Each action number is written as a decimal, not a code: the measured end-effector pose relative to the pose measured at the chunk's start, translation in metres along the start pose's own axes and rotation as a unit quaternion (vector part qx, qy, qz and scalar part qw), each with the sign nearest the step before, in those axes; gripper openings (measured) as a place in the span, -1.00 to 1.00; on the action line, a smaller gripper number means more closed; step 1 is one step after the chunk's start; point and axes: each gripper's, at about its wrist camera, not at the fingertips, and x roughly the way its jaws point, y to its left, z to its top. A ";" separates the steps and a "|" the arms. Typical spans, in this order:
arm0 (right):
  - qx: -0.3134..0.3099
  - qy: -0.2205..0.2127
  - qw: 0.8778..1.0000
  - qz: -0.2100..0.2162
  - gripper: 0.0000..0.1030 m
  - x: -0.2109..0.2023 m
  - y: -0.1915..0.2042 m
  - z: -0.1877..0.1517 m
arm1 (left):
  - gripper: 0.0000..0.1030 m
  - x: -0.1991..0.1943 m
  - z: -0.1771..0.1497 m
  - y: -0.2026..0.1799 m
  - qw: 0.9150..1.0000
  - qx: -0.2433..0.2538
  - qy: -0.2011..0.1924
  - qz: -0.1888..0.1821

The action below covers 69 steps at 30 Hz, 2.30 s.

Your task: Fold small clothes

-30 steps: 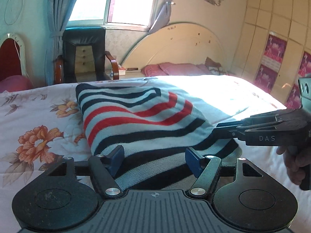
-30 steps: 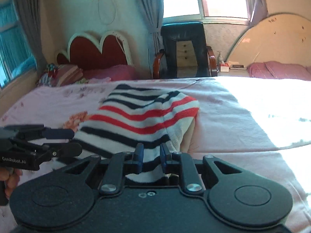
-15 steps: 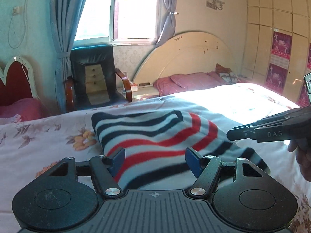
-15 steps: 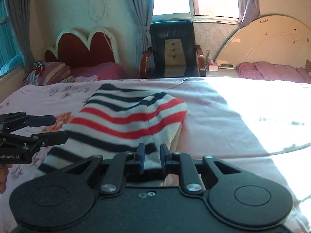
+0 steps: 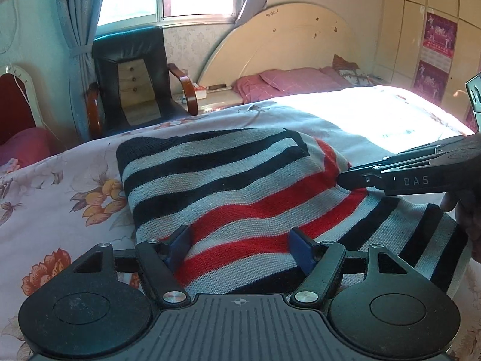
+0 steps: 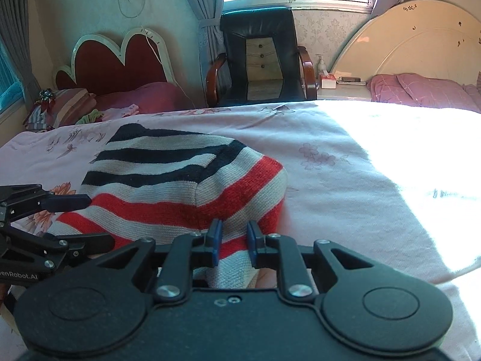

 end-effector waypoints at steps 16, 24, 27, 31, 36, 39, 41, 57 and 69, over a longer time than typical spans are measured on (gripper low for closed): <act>-0.055 0.010 0.998 -0.011 -0.35 -0.063 0.023 -0.038 | 0.75 -0.061 -0.041 -0.001 0.999 -0.044 0.009 0.023; 0.088 0.000 0.995 0.051 0.46 -0.077 -0.025 -0.022 | 0.75 -0.061 -0.042 0.058 0.976 -0.191 0.023 -0.103; 0.188 0.039 0.975 0.114 0.46 -0.056 -0.067 -0.024 | 0.74 -0.042 -0.054 0.088 0.946 -0.280 0.046 -0.159; 0.285 0.088 0.932 0.207 0.37 -0.016 -0.110 -0.041 | 0.74 -0.019 -0.068 0.107 0.915 -0.345 0.058 -0.200; 0.263 0.108 0.923 0.258 0.10 0.013 -0.104 -0.036 | 0.74 0.003 -0.062 0.104 0.911 -0.340 0.054 -0.228; 0.244 0.121 0.920 0.280 0.07 0.033 -0.092 -0.024 | 0.74 0.018 -0.049 0.100 0.913 -0.328 0.055 -0.236; 0.239 0.125 0.919 0.289 0.04 0.044 -0.084 -0.017 | 0.73 0.027 -0.041 0.100 0.913 -0.326 0.053 -0.239; 0.138 0.046 0.958 0.245 -0.36 -0.014 -0.030 0.010 | -0.01 -0.011 -0.007 0.069 0.935 -0.265 0.015 -0.235; 0.104 0.001 0.966 0.235 -0.36 -0.092 0.036 0.008 | -0.01 -0.140 -0.030 0.089 0.941 -0.238 -0.027 -0.239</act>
